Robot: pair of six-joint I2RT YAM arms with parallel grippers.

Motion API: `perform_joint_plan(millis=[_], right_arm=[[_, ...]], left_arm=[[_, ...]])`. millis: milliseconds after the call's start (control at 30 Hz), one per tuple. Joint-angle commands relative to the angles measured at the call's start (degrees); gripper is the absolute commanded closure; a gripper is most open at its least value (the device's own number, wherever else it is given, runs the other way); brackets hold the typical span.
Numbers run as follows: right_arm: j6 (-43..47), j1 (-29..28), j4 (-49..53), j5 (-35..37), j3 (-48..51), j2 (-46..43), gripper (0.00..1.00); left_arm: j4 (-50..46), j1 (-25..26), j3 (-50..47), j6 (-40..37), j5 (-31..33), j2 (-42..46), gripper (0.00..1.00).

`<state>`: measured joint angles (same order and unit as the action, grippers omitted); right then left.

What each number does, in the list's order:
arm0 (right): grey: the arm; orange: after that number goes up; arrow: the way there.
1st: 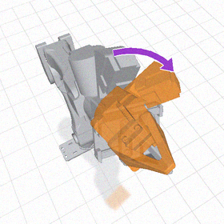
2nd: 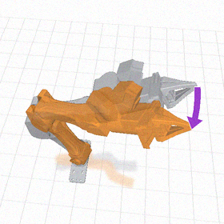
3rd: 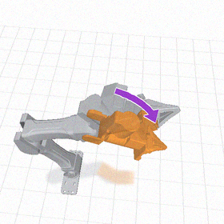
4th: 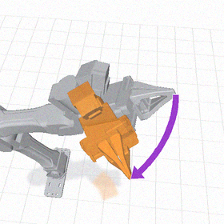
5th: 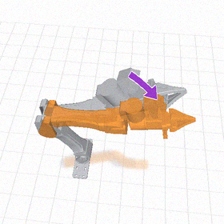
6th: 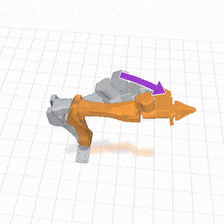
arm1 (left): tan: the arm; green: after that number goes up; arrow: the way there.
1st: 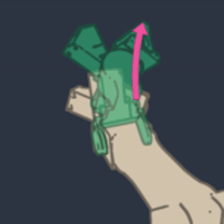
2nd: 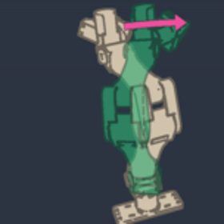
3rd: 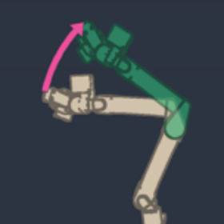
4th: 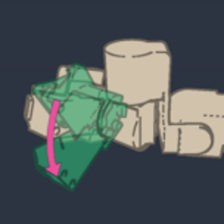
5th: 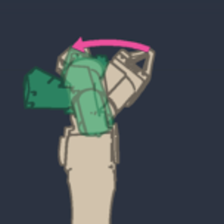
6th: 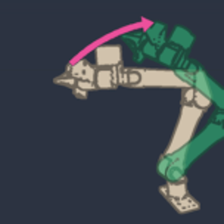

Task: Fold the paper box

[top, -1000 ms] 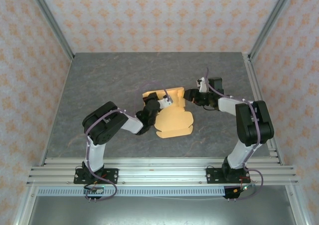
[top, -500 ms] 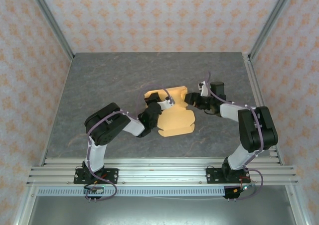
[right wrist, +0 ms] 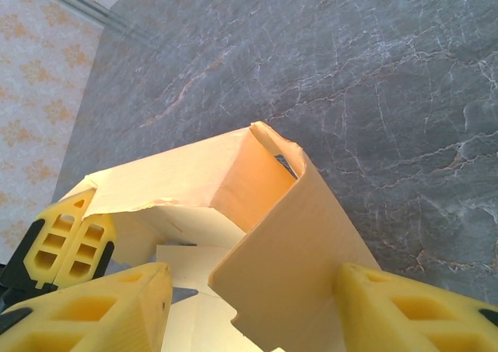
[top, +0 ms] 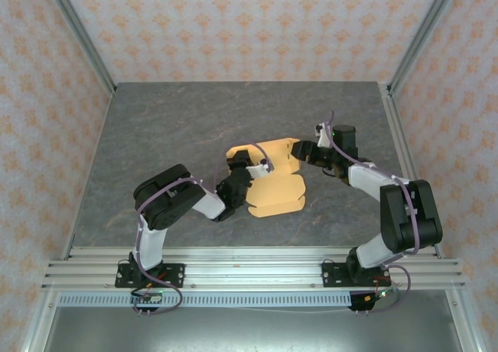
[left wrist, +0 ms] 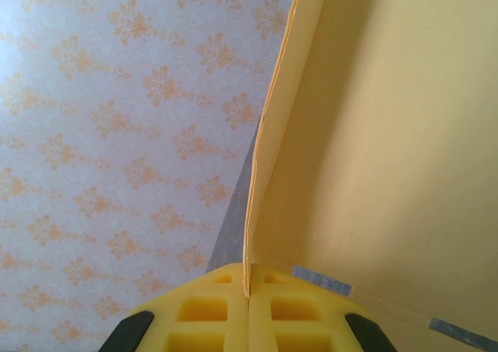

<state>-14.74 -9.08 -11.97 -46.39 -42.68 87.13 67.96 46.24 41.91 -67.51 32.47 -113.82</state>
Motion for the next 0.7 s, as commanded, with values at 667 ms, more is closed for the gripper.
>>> perform_joint_plan(millis=[667], right_arm=[[1.12, -1.49, 32.56, 18.96, -16.83, -12.99, 0.45]], left_arm=[[7.8, 6.52, 0.39, -13.18, 2.85, -3.34, 1.0]])
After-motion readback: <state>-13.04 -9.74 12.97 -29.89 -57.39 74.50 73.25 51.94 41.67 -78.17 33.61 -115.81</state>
